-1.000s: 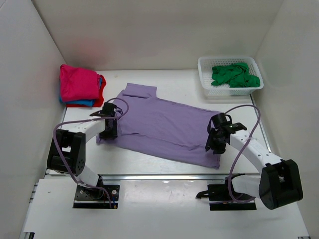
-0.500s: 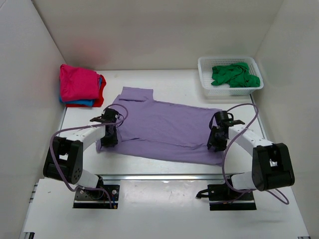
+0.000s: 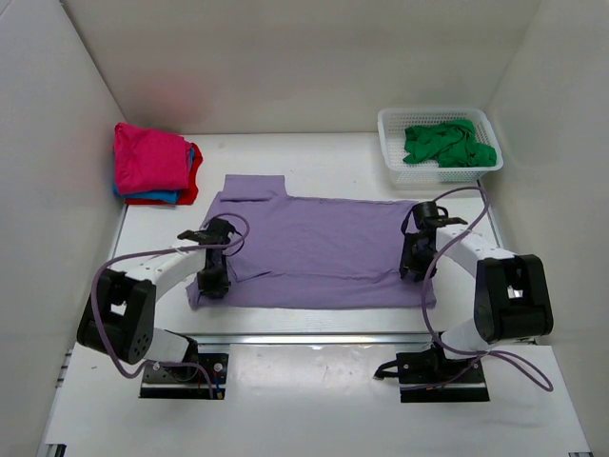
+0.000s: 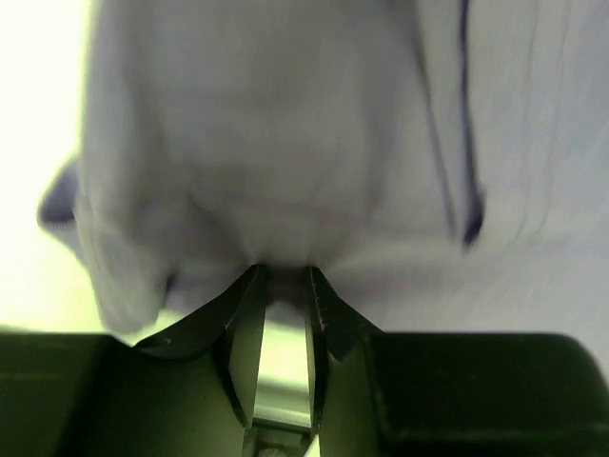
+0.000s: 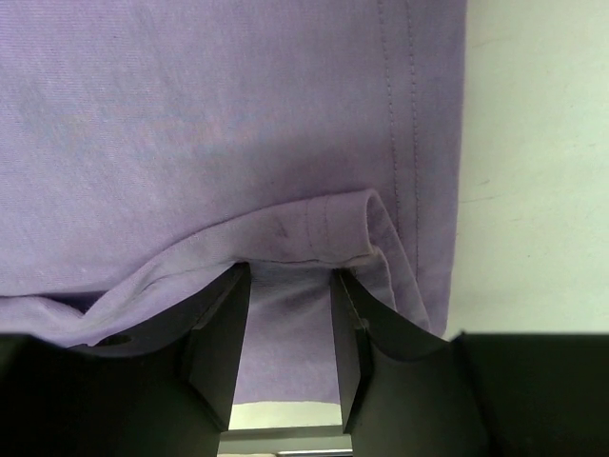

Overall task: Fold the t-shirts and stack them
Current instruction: Fold the flattened tshirt in 1/3 of the way, then grap the side of the flattened tshirt furthest away from the robot with both arms

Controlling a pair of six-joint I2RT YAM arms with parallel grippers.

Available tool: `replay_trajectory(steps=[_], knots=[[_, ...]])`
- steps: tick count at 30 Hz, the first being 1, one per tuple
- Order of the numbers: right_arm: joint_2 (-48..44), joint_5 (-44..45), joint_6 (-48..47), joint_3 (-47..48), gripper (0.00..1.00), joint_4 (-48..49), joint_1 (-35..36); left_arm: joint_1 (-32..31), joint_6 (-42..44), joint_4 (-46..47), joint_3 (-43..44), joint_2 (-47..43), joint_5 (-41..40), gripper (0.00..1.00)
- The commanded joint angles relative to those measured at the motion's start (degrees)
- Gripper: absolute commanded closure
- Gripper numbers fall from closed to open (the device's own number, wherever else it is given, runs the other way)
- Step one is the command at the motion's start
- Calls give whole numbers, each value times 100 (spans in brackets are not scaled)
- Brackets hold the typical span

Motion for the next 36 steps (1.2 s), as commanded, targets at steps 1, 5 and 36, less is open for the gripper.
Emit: replay_trajectory(steps=[1,5,36], knots=[[137,210,-236,65,63,395,-57,-268,-303,-784,21,-407,132,67],[-57,176,-394,328,63,97,-162,197,-164,-1101,1450,-558,202,60],[215,79,-369,2491,61,-124,-400,989,1146,578,8301,5488,-589,44]])
